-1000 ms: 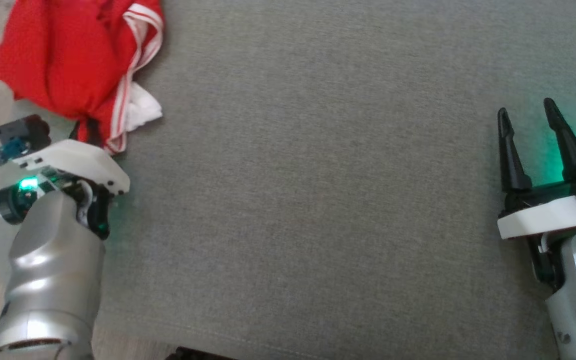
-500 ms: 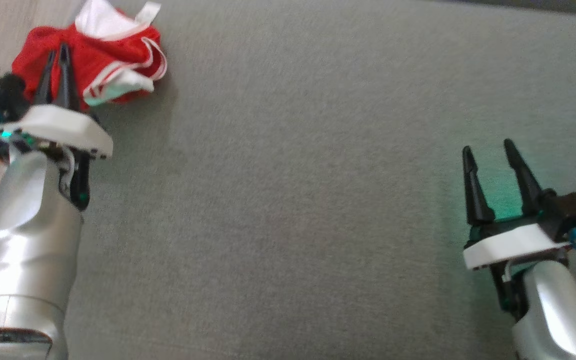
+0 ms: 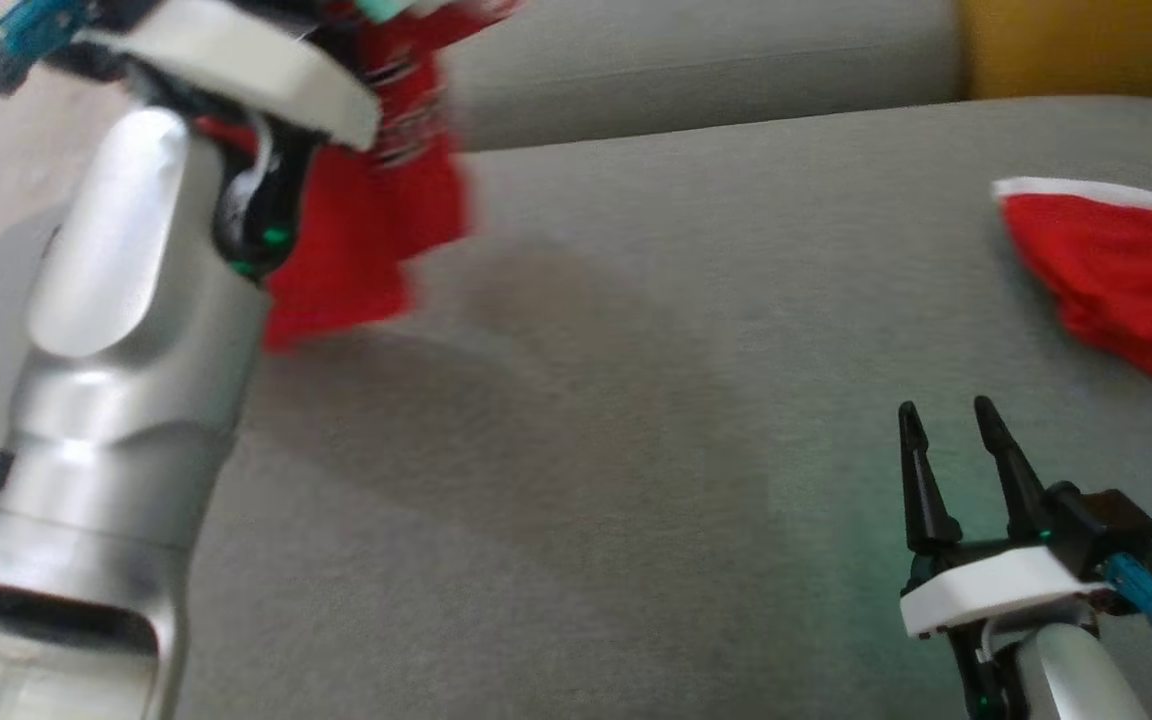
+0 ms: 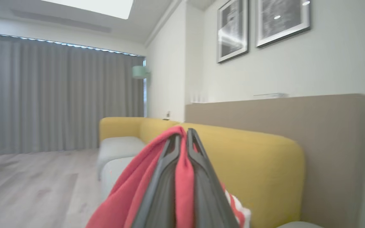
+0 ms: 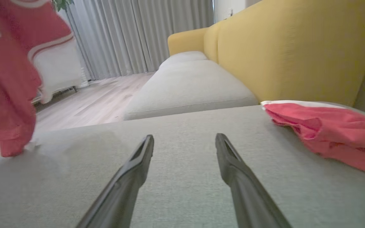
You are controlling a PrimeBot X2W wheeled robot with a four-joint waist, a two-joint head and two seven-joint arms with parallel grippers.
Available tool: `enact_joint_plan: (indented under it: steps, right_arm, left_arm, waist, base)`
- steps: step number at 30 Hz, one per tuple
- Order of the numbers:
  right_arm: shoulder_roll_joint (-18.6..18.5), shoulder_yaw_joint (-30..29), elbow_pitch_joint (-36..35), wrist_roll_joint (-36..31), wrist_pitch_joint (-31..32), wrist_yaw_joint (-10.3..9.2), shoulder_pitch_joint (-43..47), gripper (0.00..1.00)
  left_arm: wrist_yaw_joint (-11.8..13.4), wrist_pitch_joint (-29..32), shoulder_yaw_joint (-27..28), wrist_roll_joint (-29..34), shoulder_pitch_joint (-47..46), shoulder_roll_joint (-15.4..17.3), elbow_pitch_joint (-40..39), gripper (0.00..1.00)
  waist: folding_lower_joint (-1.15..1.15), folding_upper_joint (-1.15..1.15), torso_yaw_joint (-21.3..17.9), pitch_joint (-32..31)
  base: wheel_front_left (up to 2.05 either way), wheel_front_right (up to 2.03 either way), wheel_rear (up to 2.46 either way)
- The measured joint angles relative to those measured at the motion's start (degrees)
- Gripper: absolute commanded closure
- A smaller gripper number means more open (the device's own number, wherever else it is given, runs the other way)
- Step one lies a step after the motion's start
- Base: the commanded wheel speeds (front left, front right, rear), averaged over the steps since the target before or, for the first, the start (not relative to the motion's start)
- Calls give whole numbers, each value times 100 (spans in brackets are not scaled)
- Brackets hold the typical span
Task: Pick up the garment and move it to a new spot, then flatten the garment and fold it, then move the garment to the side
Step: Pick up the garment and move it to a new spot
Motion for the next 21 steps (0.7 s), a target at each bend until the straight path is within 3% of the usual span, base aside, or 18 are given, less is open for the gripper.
enact_joint_plan:
  steps: [6,10,14,15,16,21]
  right_arm:
    - [42,11,-33,0,0,0,-8,0]
    - [64,44,-87,0,0,0,-36,0]
    - [79,157,-108,142,0,0,-116,0]
    - [111,176,-114,185,0,0,-169,0]
    - [129,177,-129,204,0,0,-205,0]
    - [134,174,-156,94,0,0,-226,0]
  left_arm:
    - [121,38,77,-483,-96,-481,-102,100]
    - [190,-51,22,-602,102,-712,389,100]
    - [193,-403,-223,-525,961,-725,1152,100]
    - [192,-490,-328,-486,1268,-721,1359,82]
    - [189,-570,-417,-453,1559,-726,1543,0]
    - [242,-1133,-723,-225,2675,-754,1924,0]
  waist:
    - [0,0,-721,-129]
    - [0,0,-1012,39]
    - [4,0,-1160,353]
    - [3,0,-1186,426]
    - [3,0,-1203,493]
    - [2,0,-1066,616]
  base:
    - [0,0,0]
    - [0,0,0]
    - [0,0,0]
    - [0,0,0]
    - [0,0,0]
    - [0,0,0]
